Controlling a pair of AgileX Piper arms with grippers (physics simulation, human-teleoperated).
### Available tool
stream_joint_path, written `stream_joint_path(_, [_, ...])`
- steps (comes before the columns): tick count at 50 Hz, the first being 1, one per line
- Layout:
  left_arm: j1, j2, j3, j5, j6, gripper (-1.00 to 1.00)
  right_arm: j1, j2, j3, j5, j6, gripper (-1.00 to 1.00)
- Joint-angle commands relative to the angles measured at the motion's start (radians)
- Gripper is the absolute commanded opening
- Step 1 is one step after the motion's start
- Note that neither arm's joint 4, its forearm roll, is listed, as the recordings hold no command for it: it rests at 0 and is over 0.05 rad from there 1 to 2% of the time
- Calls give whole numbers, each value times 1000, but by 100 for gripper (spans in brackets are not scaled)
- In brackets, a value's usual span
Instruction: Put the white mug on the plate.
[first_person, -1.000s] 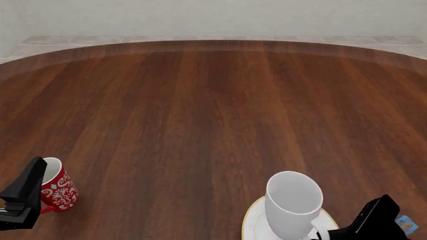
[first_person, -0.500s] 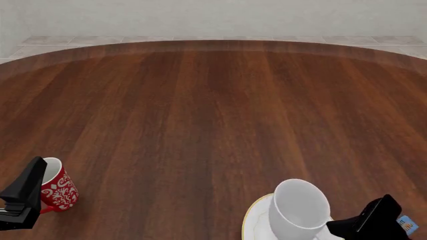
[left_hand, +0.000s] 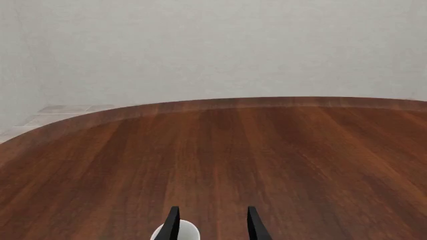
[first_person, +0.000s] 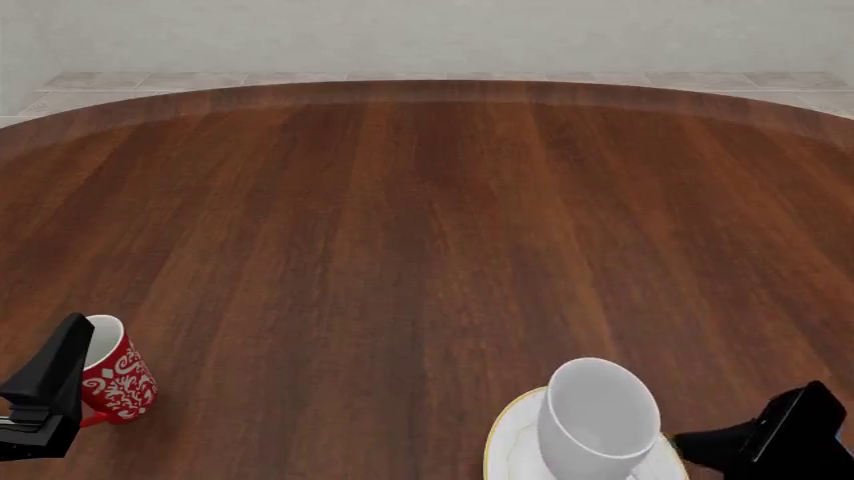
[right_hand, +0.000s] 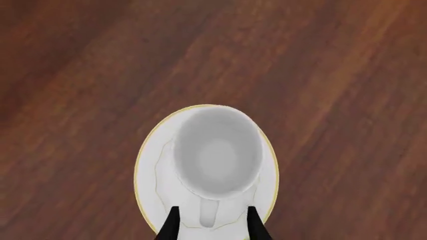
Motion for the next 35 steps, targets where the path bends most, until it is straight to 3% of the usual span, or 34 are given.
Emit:
stream_joint_path(1, [0, -4, -1, 4, 0, 100, -23, -112, -71, 144, -30, 100])
stream_joint_path(13, [-1, -4, -1, 4, 0, 100, -40, -239, -179, 316, -57, 100])
stream_joint_path(35, [0, -4, -1, 4, 0, 100, -36, -345, -387, 476, -66, 100])
